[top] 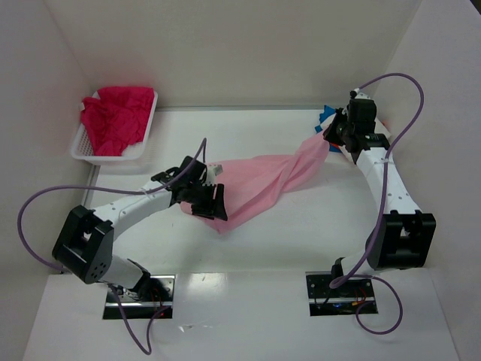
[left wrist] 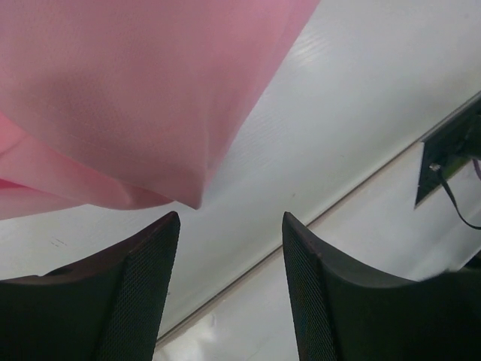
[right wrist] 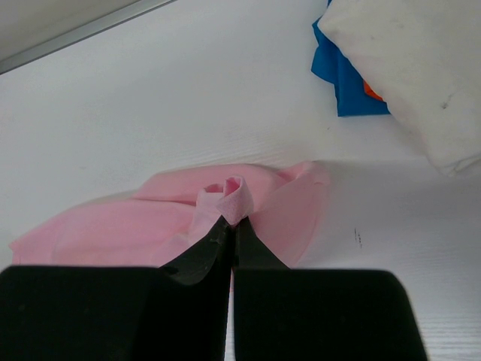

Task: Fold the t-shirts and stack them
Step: Flatten out the tshirt

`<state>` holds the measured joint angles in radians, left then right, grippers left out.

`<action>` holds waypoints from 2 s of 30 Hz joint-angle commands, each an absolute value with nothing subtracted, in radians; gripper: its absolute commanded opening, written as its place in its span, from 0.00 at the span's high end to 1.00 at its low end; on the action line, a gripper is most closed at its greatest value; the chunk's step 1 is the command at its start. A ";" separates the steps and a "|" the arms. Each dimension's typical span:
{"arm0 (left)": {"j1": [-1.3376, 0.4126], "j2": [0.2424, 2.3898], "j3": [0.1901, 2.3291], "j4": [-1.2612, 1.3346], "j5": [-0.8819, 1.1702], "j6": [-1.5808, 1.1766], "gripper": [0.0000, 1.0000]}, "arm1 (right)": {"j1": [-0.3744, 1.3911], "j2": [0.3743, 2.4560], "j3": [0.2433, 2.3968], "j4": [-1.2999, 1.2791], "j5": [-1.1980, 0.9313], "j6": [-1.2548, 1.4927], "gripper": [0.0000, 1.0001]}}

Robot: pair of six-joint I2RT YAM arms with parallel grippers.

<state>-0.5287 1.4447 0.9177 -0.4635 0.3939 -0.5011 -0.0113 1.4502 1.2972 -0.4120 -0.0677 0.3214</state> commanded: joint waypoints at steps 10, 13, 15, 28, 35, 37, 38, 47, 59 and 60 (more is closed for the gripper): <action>-0.569 1.497 0.908 -0.365 0.242 -0.531 0.40 | -0.018 1.442 1.293 -0.383 -0.061 0.325 1.00; -0.569 1.497 0.917 -0.365 0.242 -0.531 0.42 | -0.018 1.442 1.293 -0.383 -0.061 0.325 1.00; -0.569 1.495 0.928 -0.365 0.232 -0.531 0.42 | -0.018 1.442 1.293 -0.383 -0.061 0.325 1.00; -0.578 1.444 0.969 -0.377 0.232 -0.540 0.47 | -0.018 1.442 1.293 -0.383 -0.061 0.325 1.00; -0.587 1.434 0.951 -0.344 0.222 -0.549 0.49 | -0.018 1.442 1.293 -0.383 -0.061 0.325 1.00; -0.588 1.434 0.951 -0.334 0.212 -0.549 0.50 | -0.018 1.442 1.293 -0.383 -0.061 0.325 1.00; -0.588 1.434 0.948 -0.328 0.212 -0.549 0.50 | -0.018 1.442 1.293 -0.383 -0.061 0.325 1.00; -0.606 1.483 0.942 -0.319 0.221 -0.549 0.52 | -0.018 1.442 1.293 -0.383 -0.061 0.325 1.00; -0.606 1.458 0.997 -0.391 0.169 -0.549 1.00 | -0.018 1.442 1.293 -0.383 -0.061 0.325 1.00; -0.606 1.434 1.010 -0.413 0.151 -0.549 1.00 | -0.018 1.442 1.293 -0.383 -0.061 0.325 1.00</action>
<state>-0.6014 1.4888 0.9378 -0.3654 0.2027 -0.5450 -0.0113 1.4502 1.2968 -0.4122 -0.0673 0.3214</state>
